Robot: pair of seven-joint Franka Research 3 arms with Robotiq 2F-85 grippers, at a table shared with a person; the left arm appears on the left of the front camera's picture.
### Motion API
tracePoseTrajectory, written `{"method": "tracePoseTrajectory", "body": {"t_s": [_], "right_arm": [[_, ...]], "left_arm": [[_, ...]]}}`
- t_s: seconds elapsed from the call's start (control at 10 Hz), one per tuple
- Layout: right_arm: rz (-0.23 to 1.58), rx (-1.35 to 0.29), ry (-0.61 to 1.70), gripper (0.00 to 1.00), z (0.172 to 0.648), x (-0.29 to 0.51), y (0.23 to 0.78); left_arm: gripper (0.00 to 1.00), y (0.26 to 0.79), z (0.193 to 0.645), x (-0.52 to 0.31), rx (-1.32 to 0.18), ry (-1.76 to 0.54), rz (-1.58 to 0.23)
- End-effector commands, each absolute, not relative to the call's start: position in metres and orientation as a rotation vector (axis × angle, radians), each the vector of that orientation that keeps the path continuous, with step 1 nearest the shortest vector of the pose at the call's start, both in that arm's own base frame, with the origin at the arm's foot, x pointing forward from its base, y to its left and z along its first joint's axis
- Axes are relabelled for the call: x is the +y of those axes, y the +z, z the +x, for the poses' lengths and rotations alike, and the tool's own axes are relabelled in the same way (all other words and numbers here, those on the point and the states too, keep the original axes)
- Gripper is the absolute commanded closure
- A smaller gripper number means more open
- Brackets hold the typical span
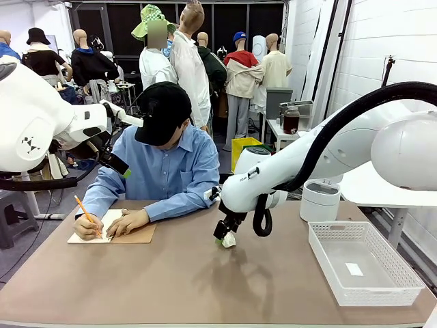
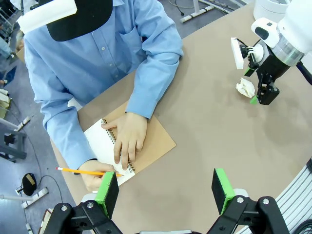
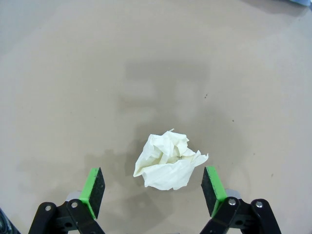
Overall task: Sort the paper based on its condition.
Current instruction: If a person hands you a paper, place it in the Organizing basket , and if it's crumpled, put it in the Trash can.
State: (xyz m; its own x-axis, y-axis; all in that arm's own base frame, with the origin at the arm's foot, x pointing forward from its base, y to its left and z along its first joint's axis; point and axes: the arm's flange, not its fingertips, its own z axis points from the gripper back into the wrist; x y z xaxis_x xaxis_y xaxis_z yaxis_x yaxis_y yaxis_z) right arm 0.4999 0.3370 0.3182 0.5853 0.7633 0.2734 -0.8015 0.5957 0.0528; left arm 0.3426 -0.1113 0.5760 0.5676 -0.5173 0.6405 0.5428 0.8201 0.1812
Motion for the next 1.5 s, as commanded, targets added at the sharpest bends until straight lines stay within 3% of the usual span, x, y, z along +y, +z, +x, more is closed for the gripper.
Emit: {"method": "tracePoseTrajectory", "body": {"t_s": [0.0,0.3,0.4,0.5,0.6,0.9,1.1,1.4], "right_arm": [[0.168,-0.198,0.908,0.00,0.511,0.342,0.315],[0.175,-0.172,0.905,0.00,0.517,0.342,0.310],[0.180,-0.167,0.902,0.05,0.519,0.342,0.308],[0.179,-0.165,0.897,0.20,0.520,0.342,0.308],[0.177,-0.163,0.891,0.29,0.520,0.342,0.307],[0.184,-0.149,0.888,0.29,0.522,0.342,0.306],[0.180,-0.147,0.887,0.44,0.522,0.342,0.306],[0.180,-0.144,0.890,0.44,0.523,0.342,0.306]], "left_arm": [[0.00,0.577,0.342,-0.110,-0.742,-0.621,-0.037],[0.00,0.577,0.342,-0.110,-0.742,-0.621,-0.037],[0.00,0.577,0.342,-0.110,-0.742,-0.621,-0.037],[0.00,0.577,0.342,-0.110,-0.742,-0.621,-0.037],[0.00,0.577,0.342,-0.110,-0.742,-0.621,-0.037],[0.00,0.577,0.342,-0.110,-0.742,-0.621,-0.037],[0.00,0.577,0.342,-0.110,-0.742,-0.621,-0.037],[0.00,0.577,0.342,-0.110,-0.742,-0.621,-0.037]]}}
